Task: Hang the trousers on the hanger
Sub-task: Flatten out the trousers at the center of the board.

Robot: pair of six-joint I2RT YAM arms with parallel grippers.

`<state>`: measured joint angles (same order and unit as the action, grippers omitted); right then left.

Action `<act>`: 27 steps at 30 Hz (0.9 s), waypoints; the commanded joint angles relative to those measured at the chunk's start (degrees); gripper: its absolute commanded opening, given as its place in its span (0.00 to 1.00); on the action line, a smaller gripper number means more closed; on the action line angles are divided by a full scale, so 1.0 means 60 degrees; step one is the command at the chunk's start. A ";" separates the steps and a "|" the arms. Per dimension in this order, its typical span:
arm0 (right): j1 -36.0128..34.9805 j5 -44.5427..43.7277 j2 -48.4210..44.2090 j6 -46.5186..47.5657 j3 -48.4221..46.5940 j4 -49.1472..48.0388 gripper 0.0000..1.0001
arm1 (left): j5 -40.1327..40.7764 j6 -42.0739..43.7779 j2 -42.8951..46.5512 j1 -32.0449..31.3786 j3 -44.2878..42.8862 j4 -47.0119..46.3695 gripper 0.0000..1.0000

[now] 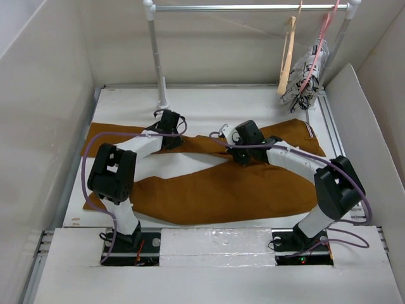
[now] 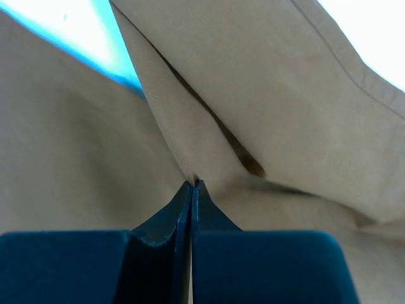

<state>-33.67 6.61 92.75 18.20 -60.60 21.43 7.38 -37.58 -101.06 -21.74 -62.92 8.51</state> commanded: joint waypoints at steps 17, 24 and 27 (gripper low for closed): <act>-0.0072 -0.0063 -0.0196 -0.0015 0.0140 0.0354 0.00 | 0.1348 0.2015 0.0403 -0.0624 -0.3084 0.2523 0.11; 0.0324 0.0655 -0.0063 0.0043 -0.0257 0.0207 0.00 | -0.0009 -0.0381 0.3729 0.0367 0.1590 0.1688 0.66; 0.0412 0.0788 -0.0077 0.0131 -0.0228 0.0222 0.00 | 0.0393 -0.2768 0.5266 0.0459 0.3245 0.0985 0.72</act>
<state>-31.90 9.63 92.42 18.26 -59.66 23.11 10.11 -40.45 -76.82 -19.75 -48.05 18.37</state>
